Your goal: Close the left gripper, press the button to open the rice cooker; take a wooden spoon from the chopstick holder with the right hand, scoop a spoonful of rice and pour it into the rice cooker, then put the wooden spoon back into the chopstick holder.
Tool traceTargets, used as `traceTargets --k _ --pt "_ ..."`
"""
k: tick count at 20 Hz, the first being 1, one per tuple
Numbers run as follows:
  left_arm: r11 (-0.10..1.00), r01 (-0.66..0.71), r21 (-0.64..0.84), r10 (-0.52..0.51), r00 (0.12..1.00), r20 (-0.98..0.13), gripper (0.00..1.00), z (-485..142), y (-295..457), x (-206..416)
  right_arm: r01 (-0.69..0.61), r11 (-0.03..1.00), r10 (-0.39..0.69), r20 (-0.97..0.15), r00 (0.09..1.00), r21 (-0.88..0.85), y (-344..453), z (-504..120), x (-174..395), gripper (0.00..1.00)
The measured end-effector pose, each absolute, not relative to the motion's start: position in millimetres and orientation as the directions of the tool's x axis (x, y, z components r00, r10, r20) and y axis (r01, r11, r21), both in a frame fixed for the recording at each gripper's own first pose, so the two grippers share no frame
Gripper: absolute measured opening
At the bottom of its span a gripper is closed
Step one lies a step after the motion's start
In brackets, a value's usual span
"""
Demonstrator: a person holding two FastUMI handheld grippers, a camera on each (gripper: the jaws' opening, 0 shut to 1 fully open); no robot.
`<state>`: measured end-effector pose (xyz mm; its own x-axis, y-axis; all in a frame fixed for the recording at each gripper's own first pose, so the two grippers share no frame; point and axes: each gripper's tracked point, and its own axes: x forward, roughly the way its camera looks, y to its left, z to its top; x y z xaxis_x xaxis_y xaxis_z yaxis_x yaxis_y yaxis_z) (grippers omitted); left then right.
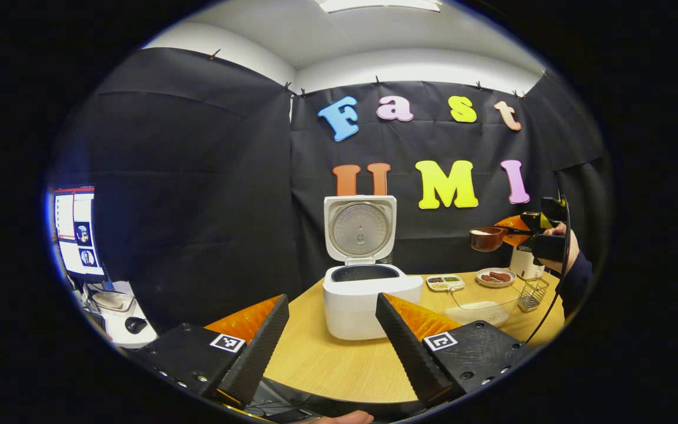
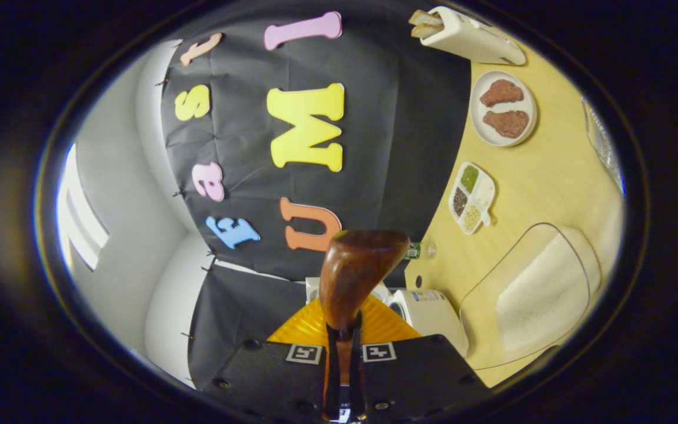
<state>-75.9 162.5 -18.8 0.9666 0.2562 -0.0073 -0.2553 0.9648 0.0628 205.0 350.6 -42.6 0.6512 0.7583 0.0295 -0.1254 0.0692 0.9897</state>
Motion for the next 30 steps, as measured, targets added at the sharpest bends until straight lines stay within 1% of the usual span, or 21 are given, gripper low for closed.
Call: traceTargets --k 4,7,12,14,17,19,21,23,25,28,30 --pt "0.947 -0.313 0.07 0.315 0.949 -0.022 0.95 -16.1 182.4 -86.4 -0.147 0.085 0.805 0.02 0.593 0.985 410.3 -32.2 211.7 0.11" --pt "0.938 -0.34 0.062 0.341 0.94 -0.011 0.95 -8.7 186.2 -92.4 -0.14 0.13 0.828 -0.03 0.56 0.982 457.6 -34.7 224.0 0.11" --pt "0.929 -0.365 0.056 0.366 0.931 0.0 0.94 -4.9 181.9 -97.6 -0.175 0.276 0.84 -0.149 0.521 0.945 528.1 -46.4 249.4 0.12" --pt "0.938 -0.345 0.037 0.346 0.938 -0.011 0.94 -5.0 173.1 -98.7 -0.193 0.359 0.83 -0.217 0.514 0.913 551.0 -57.4 260.2 0.11" --pt "0.934 -0.355 0.05 0.356 0.934 -0.012 0.94 -3.1 177.6 -102.0 -0.264 0.504 0.786 -0.311 0.534 0.822 577.4 -77.4 275.4 0.11" --pt "0.92 -0.387 0.063 0.388 0.922 -0.005 0.95 -1.5 187.3 -103.1 -0.311 0.561 0.772 -0.349 0.532 0.767 592.3 -86.0 276.8 0.12" --pt "0.9 -0.433 0.051 0.433 0.901 0.002 0.95 -0.8 199.7 -106.8 -0.347 0.591 0.764 -0.367 0.532 0.728 604.9 -90.1 278.7 0.12" --pt "0.9 -0.434 0.033 0.435 0.901 -0.005 0.95 -4.1 201.2 -107.1 -0.385 0.624 0.749 -0.38 0.542 0.68 614.8 -90.0 280.1 0.12" --pt "0.901 -0.433 0.026 0.433 0.901 -0.018 0.94 -8.9 203.5 -107.9 -0.452 0.657 0.734 -0.373 0.567 0.604 621.4 -83.9 280.4 0.12" --pt "0.91 -0.414 0.026 0.415 0.91 -0.025 0.94 -10.3 199.6 -107.3 -0.538 0.671 0.728 -0.316 0.609 0.51 629.9 -66.6 269.2 0.12" --pt "0.909 -0.416 0.031 0.417 0.908 -0.025 0.94 -10.2 199.9 -108.1 -0.587 0.67 0.734 -0.284 0.617 0.454 635.4 -58.2 260.9 0.12"
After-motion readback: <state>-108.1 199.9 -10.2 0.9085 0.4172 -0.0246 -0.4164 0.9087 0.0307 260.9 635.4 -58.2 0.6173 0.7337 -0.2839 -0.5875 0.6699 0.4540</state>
